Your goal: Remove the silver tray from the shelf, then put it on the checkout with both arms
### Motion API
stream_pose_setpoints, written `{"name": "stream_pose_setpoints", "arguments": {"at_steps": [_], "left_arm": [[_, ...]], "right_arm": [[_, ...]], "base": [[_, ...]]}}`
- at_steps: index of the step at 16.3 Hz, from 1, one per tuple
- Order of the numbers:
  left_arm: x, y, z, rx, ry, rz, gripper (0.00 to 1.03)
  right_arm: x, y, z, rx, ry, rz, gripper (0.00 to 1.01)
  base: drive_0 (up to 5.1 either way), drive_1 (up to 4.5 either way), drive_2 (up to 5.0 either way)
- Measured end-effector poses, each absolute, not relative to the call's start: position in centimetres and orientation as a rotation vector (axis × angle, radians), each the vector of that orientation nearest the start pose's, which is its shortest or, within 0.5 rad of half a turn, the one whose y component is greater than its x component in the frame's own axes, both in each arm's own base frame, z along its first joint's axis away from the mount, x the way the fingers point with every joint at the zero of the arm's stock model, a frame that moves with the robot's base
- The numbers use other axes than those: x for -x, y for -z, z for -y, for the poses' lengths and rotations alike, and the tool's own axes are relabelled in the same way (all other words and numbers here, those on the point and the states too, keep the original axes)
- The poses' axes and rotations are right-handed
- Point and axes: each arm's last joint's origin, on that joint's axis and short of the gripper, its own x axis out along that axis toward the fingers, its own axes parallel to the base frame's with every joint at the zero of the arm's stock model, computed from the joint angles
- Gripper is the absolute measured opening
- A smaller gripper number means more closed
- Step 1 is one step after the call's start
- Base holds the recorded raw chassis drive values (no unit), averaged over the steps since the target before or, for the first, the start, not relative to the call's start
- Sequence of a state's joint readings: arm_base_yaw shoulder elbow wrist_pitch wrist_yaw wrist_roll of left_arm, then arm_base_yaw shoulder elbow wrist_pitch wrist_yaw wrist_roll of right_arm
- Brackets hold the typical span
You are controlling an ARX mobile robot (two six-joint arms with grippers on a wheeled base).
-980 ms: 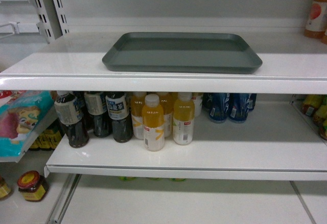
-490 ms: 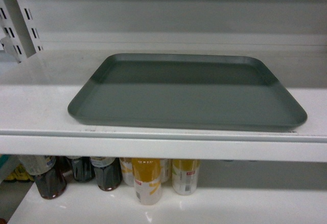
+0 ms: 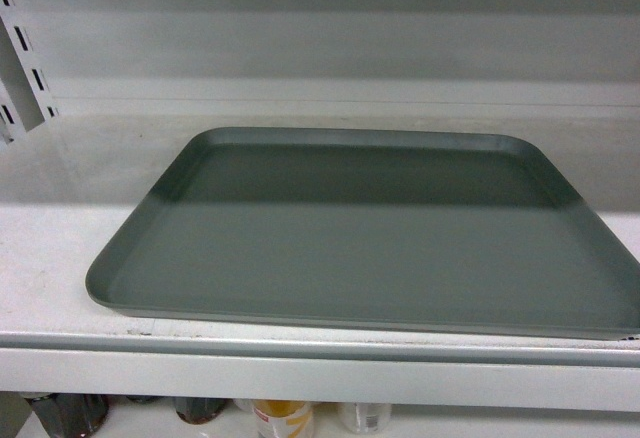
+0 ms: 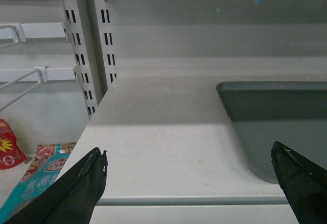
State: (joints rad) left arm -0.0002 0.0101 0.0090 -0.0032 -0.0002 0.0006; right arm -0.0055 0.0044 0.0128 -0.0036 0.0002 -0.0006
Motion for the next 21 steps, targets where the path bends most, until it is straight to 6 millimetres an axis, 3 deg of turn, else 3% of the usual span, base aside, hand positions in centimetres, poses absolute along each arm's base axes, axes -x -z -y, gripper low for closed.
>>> {"name": "stream_pose_setpoints", "arguments": {"at_steps": [13,15,17,21], "left_arm": [[-9.8,-16.5,0.0,-0.001,0.0,-0.004,0.98],[-9.8,-16.4,0.0,0.002,-0.009,-0.051,0.98],[-10.6,-17.2,-0.1,0.013,-0.034,-0.32,0.98],[-13.5,-18.9,-0.3,0.033,0.005,-0.239,0.98]], "right_arm": [[-9.7,-16.7,0.1,0.001,0.006,0.004,0.98],[-10.0,-16.4,-0.1,-0.073,0.025,-0.045,0.98],[-11.1,-17.0,-0.2,-0.156,-0.002,-0.041,0.98],[-14.8,-19.5,-1.0,-0.128,-0.112,0.013,0.98]], "base": [[0.0,0.0,0.0],[0.0,0.0,0.0],[0.0,0.0,0.0],[0.0,0.0,0.0]]}}
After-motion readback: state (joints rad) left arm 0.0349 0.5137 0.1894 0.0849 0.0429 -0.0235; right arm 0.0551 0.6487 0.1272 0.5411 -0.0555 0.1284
